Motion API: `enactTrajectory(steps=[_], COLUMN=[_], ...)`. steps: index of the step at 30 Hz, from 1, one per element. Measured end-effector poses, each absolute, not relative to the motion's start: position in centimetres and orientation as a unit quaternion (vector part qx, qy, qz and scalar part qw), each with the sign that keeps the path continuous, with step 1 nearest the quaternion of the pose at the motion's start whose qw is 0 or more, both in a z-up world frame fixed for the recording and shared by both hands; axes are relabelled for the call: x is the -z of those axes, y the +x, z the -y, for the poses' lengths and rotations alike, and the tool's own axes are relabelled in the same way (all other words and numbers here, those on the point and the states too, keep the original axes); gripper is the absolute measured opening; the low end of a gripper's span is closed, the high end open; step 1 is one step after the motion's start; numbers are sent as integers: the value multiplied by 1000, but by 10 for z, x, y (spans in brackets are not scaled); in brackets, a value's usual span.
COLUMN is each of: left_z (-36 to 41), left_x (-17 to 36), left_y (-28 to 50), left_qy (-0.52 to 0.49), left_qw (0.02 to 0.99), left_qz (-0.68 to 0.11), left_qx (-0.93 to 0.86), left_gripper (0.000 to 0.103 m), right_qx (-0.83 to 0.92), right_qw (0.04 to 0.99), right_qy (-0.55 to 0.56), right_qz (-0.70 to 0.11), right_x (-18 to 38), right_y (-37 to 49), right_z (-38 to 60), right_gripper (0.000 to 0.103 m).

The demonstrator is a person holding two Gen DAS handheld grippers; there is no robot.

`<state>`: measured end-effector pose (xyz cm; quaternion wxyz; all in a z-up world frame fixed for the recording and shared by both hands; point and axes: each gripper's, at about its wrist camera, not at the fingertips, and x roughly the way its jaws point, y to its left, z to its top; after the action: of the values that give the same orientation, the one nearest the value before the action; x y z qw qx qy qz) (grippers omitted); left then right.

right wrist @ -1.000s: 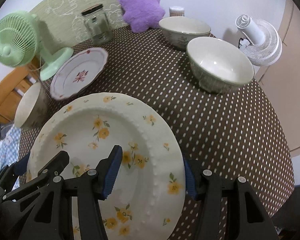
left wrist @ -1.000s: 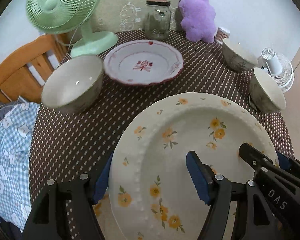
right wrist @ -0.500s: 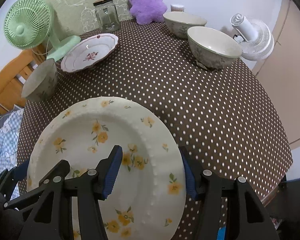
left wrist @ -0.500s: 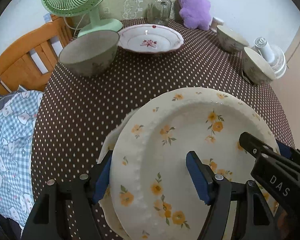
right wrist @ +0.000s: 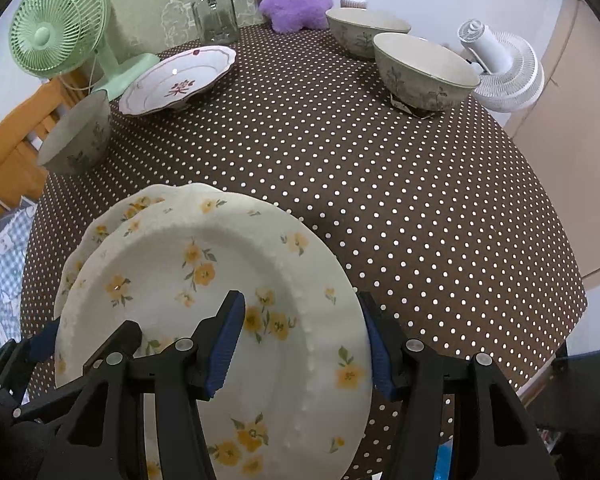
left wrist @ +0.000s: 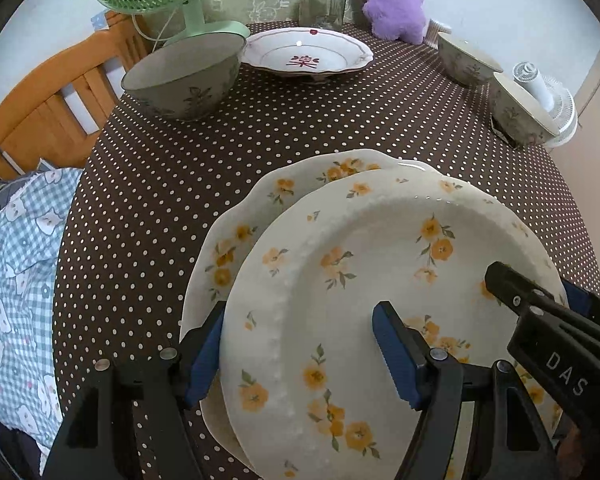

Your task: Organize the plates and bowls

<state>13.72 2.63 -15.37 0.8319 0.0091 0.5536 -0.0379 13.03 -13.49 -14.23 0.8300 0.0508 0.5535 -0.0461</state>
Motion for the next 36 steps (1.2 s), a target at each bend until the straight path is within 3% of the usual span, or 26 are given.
enactTrajectory(steps=[20,25,29,36], left_z=[-15,-4,-10,-19], left_x=[158,152,154,149], left_y=[143,141,144,139], left_qy=[36,68,52,44], left_qw=[829,836,832,834], left_qz=[-558,-544,-553,-550], left_qx=[16,14,14,13], left_gripper=[77,87,88,88], right_qx=[21,17,21,17], right_qw=[824,823,824,819], right_qy=[42,45,28,5], right_qz=[-564,-567,-566,-573], right_x=[150,144,138,144], right_y=[131,128,126,131], right_z=[140,143,143,131], right_gripper=[60,59,41,41])
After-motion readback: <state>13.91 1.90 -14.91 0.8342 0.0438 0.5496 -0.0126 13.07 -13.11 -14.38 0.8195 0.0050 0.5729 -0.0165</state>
